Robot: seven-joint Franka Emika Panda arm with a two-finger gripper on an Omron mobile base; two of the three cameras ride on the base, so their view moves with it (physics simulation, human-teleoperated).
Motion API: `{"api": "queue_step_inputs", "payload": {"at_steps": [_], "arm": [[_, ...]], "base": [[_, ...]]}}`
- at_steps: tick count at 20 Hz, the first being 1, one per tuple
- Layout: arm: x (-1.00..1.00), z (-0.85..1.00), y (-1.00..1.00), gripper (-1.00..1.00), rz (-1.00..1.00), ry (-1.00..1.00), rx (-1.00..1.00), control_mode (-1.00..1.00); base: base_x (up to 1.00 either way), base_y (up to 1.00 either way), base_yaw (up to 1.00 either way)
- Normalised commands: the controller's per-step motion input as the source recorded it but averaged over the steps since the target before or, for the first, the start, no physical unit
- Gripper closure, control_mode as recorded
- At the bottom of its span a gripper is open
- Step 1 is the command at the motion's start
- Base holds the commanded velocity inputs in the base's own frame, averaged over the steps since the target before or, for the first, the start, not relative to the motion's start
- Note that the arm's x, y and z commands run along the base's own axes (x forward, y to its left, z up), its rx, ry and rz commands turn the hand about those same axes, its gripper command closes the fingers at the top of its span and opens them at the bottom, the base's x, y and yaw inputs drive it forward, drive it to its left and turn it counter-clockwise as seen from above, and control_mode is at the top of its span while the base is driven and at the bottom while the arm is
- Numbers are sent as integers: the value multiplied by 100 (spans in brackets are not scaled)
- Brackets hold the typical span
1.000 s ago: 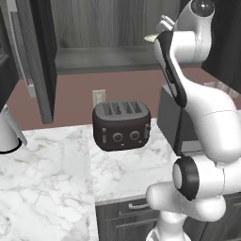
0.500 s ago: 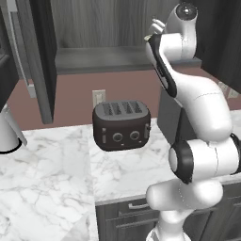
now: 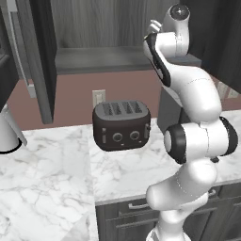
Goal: Take the smaller bowl and place it next to the appetizer plate on the dining counter , and place the larger bowl next to the plate with cooked food.
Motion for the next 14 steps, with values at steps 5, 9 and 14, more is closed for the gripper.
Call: {"api": "queue_step_inputs", "payload": {"at_steps": [5,9,14], "arm": [[45,0,-14,-100,-1,4,0,-100],[46,0,0,-100,0,1,0,-100],[35,0,0,-100,0,0,0,-100]], "base": [[0,0,0],[0,0,0],[0,0,0]]}}
